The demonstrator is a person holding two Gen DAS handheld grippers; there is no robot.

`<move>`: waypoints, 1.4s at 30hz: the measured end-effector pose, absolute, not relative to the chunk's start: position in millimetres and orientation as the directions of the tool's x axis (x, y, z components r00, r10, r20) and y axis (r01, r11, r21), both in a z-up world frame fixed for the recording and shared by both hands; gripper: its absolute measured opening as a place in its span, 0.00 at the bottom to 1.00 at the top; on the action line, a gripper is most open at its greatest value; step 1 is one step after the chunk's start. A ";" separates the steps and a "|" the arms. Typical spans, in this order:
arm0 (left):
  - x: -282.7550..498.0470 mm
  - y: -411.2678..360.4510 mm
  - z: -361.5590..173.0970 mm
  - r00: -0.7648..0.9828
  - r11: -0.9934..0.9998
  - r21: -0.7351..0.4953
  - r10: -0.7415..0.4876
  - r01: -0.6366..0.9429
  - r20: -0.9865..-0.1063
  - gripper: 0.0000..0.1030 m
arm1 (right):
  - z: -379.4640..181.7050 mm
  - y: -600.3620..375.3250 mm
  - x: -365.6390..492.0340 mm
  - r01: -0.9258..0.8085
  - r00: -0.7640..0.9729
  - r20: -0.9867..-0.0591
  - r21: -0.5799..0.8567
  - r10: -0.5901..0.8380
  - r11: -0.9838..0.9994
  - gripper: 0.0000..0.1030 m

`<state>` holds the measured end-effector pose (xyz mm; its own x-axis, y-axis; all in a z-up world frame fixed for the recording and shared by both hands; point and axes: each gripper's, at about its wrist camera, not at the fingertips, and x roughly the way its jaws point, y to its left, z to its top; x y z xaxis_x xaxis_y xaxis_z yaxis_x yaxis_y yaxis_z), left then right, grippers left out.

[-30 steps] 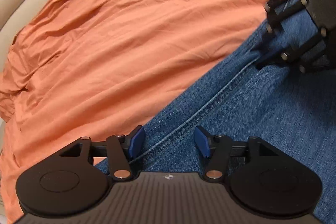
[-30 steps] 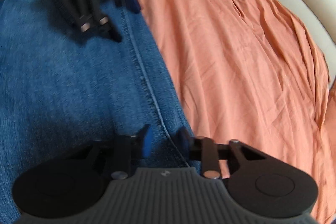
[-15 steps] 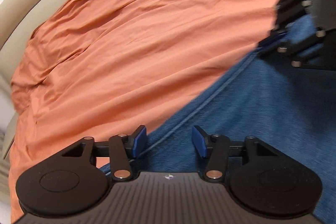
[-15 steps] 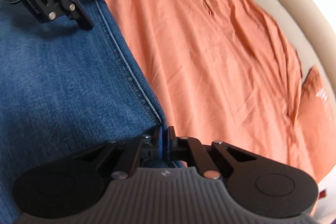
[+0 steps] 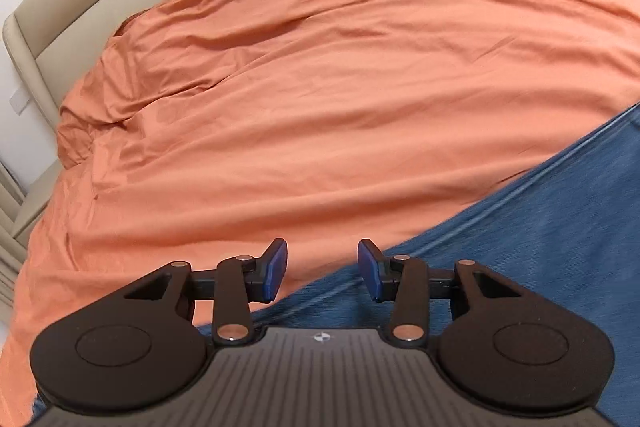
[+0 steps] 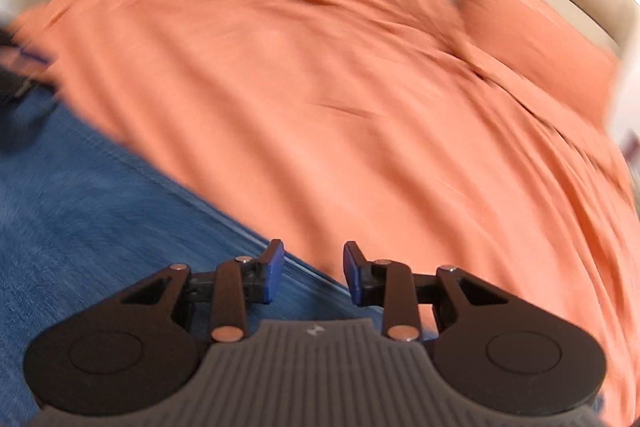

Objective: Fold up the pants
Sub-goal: 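Move the right tool to the leg hem and close on it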

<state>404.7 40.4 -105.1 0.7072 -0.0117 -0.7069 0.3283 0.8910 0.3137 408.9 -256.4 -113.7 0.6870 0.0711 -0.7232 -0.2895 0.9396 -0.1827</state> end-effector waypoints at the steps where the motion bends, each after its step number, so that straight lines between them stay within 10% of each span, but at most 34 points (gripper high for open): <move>1: 399.4 33.9 -100.6 0.699 0.895 0.294 -0.026 0.335 -0.715 0.48 | -106.5 -276.3 400.7 -0.239 0.689 -0.722 -0.150 0.059 0.959 0.26; 11: 358.0 -45.3 -89.5 0.621 0.913 0.125 -0.159 0.388 -0.767 0.42 | -65.1 -462.7 283.8 0.206 0.689 -0.723 0.122 -0.056 0.971 0.29; 25: 349.5 -129.3 -125.6 0.535 0.886 0.099 -0.182 0.454 -0.825 0.42 | -148.1 -580.2 211.8 0.493 0.706 -0.703 0.574 0.085 0.654 0.30; 28: 350.8 -134.6 -126.7 0.534 0.884 0.114 -0.167 0.454 -0.829 0.42 | -157.3 -588.0 211.3 0.509 0.716 -0.689 0.622 0.108 0.596 0.00; 37: 348.5 -156.4 -129.4 0.523 0.873 0.115 -0.174 0.474 -0.835 0.42 | -126.1 -600.6 180.9 0.453 0.772 -0.633 0.614 0.061 0.646 0.00; 39: 347.0 -163.1 -128.4 0.519 0.870 0.108 -0.184 0.481 -0.834 0.42 | -139.2 -606.6 176.8 0.406 0.796 -0.586 0.704 0.154 0.582 0.04; 41: 344.7 -169.7 -126.5 0.518 0.863 0.108 -0.192 0.493 -0.833 0.42 | -147.7 -603.8 174.5 0.382 0.816 -0.545 0.759 0.194 0.527 0.48; 42: 343.5 -172.7 -125.6 0.519 0.861 0.111 -0.192 0.497 -0.833 0.42 | -150.5 -599.9 175.7 0.375 0.819 -0.537 0.767 0.201 0.521 0.50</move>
